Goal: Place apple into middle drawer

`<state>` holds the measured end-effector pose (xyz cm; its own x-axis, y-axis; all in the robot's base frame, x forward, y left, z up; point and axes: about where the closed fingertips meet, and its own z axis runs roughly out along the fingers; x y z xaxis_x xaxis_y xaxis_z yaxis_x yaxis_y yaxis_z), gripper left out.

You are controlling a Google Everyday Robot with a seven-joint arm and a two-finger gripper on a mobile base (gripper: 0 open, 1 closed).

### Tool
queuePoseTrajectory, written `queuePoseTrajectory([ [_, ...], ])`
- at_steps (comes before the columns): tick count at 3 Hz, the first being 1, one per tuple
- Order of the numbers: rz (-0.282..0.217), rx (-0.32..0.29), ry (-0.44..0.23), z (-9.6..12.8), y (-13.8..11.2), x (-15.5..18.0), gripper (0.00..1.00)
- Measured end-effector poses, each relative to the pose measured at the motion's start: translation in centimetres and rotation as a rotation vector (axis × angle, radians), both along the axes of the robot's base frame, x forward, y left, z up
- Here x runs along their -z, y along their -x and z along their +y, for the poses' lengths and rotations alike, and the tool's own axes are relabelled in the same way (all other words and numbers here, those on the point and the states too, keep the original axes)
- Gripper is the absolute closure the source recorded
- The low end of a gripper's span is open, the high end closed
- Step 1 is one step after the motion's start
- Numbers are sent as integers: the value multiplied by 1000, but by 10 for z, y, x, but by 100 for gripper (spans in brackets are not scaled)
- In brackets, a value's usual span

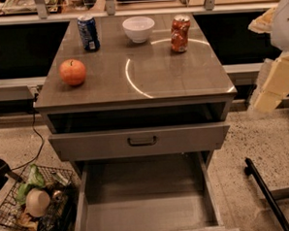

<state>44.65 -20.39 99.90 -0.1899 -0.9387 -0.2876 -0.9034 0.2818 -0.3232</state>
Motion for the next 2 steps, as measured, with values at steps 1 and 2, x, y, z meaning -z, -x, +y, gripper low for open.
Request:
queuePoseTrajectory([
  [1, -36, -22, -120, 14, -17, 3, 0],
  [2, -76, -64, -277, 40, -40, 5, 0],
])
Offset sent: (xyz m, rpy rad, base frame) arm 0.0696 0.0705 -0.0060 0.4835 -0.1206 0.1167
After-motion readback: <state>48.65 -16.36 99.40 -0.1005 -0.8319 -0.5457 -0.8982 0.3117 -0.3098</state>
